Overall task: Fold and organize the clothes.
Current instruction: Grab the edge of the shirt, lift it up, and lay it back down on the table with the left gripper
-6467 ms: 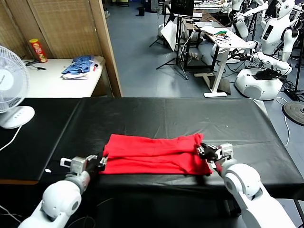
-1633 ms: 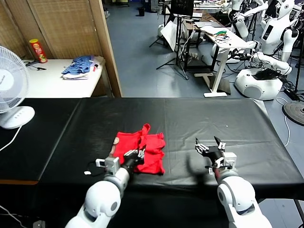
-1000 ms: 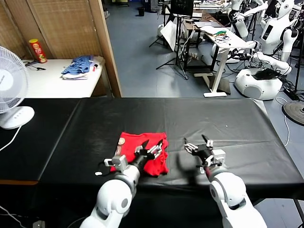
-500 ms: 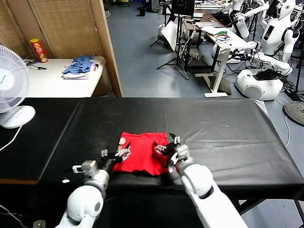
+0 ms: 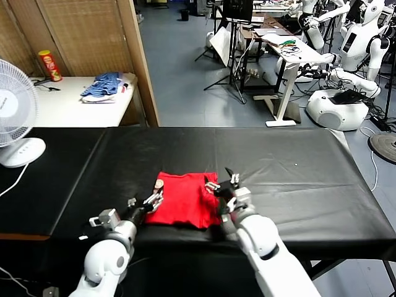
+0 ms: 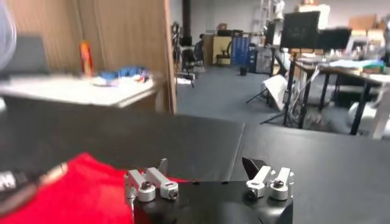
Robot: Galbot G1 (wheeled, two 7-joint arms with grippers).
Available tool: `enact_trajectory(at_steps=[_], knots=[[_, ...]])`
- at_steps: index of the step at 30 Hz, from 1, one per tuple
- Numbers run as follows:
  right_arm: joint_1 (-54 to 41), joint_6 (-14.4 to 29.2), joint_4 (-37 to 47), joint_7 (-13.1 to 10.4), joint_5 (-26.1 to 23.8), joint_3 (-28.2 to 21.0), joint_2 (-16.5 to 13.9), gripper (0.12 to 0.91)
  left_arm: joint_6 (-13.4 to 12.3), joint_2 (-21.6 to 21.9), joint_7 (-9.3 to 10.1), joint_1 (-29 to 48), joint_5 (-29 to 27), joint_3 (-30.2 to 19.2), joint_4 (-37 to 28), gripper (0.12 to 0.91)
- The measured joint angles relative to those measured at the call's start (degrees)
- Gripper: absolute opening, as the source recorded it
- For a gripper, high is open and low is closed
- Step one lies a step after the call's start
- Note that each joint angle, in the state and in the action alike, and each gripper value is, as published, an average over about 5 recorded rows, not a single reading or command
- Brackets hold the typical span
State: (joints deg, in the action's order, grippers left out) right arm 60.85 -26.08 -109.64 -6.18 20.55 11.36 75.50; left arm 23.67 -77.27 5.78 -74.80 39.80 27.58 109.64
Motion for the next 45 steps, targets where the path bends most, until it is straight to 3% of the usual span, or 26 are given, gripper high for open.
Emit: enact_trajectory(at_steps=[6,9,14,19,22,27,32,45], knots=[[2.1,-0.2,-4.3,-0.1,4.5,3.2,-1.0,0.798,0.7,-0.4,-0.02,0.0,6.1,0.6,-1.8,0.795],[2.6,-0.2,-5.2,-0.1,5.1,3.8,-0.9,0.798,0.4,-0.7,0.16,0.1,9.2,1.3,-2.8,0.744],[3.3,-0.1,-5.8,-0.3,5.4,4.5,-0.8,0.798,0.3,-1.0,0.33,0.0,12.7,1.9,-3.7,0.488],[4.1,-0.7,-6.6,-1.3,4.4,5.7,-0.7,0.798,0.7,-0.8,0.85,0.0,9.6,1.4,-2.8,0.216],[4.8,-2.3,-7.0,-2.7,1.8,6.4,-0.4,0.798,1.2,-0.4,1.79,0.3,5.8,1.2,-1.6,0.150],[6.7,-5.1,-7.9,-3.9,-3.7,7.8,0.1,0.798,2.4,1.2,2.50,0.4,-4.9,1.4,1.0,0.153],[9.1,-6.1,-9.0,-3.6,-7.9,8.9,0.2,0.798,3.0,6.0,1.43,-0.8,-16.6,2.8,3.4,0.151],[11.5,-6.2,-10.1,-3.5,-10.2,9.2,1.0,0.798,3.5,26.0,1.19,-2.4,-29.2,11.7,5.6,0.151]])
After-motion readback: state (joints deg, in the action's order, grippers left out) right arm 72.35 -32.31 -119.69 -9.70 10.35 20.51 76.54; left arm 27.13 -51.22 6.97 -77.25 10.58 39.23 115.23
